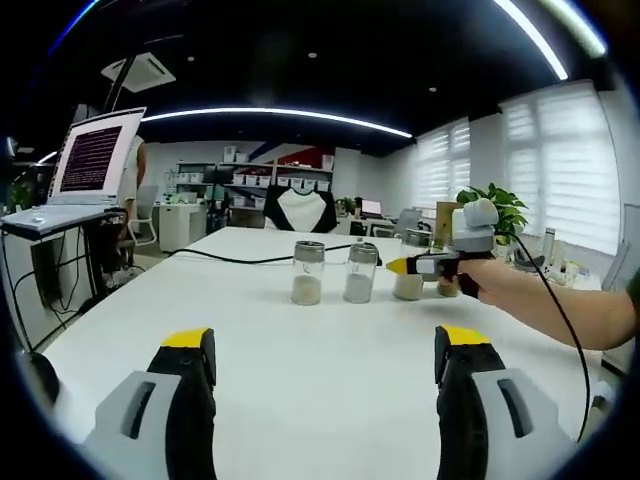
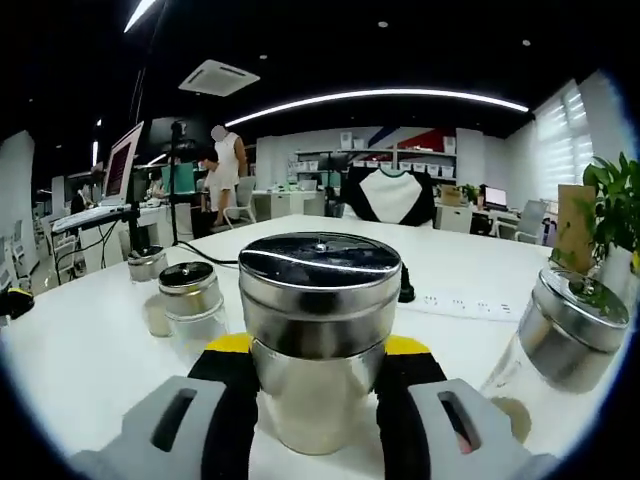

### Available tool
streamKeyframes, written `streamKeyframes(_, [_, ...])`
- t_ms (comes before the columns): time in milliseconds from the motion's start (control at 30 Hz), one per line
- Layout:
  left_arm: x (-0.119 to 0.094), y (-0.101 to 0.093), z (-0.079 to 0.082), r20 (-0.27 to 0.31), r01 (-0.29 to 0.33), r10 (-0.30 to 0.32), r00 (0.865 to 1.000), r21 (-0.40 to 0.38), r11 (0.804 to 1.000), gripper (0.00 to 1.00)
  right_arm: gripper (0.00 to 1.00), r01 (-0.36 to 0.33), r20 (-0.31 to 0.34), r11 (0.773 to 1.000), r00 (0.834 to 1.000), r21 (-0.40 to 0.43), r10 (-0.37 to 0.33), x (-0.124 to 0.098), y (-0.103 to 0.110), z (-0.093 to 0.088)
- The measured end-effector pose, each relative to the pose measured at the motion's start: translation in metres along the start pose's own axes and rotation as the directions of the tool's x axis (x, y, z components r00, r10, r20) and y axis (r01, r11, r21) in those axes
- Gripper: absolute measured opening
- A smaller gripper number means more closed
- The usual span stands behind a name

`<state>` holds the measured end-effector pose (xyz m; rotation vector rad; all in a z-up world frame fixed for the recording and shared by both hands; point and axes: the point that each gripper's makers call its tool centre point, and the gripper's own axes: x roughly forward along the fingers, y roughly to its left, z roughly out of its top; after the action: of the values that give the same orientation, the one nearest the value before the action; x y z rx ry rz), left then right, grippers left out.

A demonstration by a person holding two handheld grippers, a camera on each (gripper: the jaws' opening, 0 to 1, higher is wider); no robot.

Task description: Rotate the seasoning bottle until the label or dispensing opening points toward the visible target arrow and the bottle remains upright within the marked orientation range

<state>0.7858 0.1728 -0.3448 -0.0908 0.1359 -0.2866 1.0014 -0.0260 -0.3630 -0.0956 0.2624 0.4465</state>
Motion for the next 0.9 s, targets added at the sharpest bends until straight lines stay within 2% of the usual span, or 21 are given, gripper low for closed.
streamKeyframes(433, [0.0001, 0.0006, -0.005, -0.017, -0.002, 0.002, 1.0, -0.004, 1.0, 0.96, 0.43, -0.01, -0.004, 1.0, 1.0, -0.002, 0.01, 0.0005, -0.0009, -0.0005])
streamKeyframes(533, [0.0007, -0.0002, -0.0055, -0.019, -0.001, 0.001, 1.0, -0.007, 1.0, 0.96, 0.43, -0.03, 0.017, 1.0, 0.999, -0.007, 0.03, 0.0007, -0.0008, 0.0])
streamKeyframes(633, [0.0005, -0.0025, -0.0007, -0.01, -0.009, 0.01, 1.0, 0.032, 0.999, 0.95, 0.43, -0.03, 0.01, 0.999, 0.999, -0.011, 0.031, -0.0004, 0.0005, -0.0002])
streamKeyframes(767, [0.0016, -0.0085, 0.0031, 0.002, 0.018, -0.018, 1.0, -0.004, 1.0, 0.95, 0.43, -0.03, 0.002, 0.999, 1.0, -0.01, 0.03, -0.0021, 0.002, -0.001])
streamKeyframes(900, [0.0012, -0.0084, 0.0029, 0.001, 0.015, -0.015, 1.0, 0.005, 1.0, 0.95, 0.43, -0.042, -0.005, 0.999, 0.999, -0.009, 0.042, -0.0083, 0.0062, -0.0028])
